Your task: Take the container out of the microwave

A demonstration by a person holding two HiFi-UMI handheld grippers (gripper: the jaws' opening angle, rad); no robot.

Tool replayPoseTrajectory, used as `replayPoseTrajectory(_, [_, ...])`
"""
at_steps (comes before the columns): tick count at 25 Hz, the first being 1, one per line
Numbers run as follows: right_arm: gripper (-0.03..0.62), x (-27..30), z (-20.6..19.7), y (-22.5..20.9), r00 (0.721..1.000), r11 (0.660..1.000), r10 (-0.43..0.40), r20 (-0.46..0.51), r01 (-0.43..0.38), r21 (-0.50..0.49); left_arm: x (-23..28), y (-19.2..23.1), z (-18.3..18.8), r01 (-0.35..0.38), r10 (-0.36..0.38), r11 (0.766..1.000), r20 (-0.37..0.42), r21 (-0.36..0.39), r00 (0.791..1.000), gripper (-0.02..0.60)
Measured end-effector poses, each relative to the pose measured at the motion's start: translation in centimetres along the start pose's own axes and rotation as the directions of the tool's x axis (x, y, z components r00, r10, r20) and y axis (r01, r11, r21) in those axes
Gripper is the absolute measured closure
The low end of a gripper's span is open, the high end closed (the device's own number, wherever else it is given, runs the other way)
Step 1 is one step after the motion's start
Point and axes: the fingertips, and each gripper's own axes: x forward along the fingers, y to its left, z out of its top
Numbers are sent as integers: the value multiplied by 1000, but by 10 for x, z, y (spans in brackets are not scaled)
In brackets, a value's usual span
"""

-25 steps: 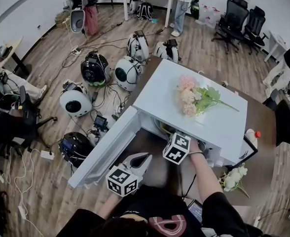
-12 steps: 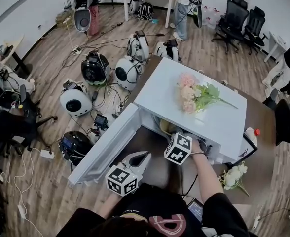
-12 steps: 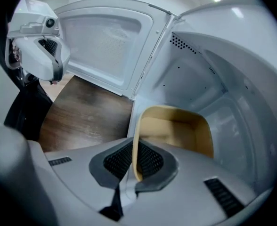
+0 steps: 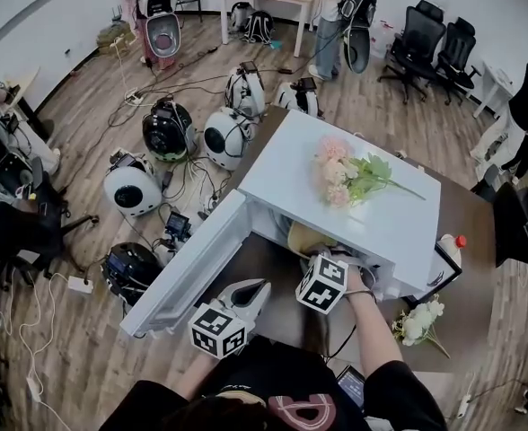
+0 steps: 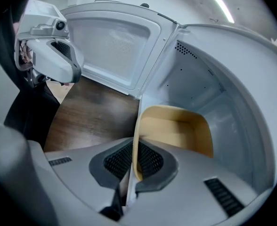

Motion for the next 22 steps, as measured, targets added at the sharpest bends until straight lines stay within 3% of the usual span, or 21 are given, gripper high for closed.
replayPoseTrajectory(11, [568, -22, -1, 23, 1000, 1000, 14, 16, -15, 12, -4, -14, -1, -2, 2, 1000, 9, 9, 1000, 572])
replayPoseTrajectory(22, [569, -38, -12, 58, 998, 999, 52, 37, -52, 3, -15, -24, -9, -69, 69, 998, 27, -10, 997, 572])
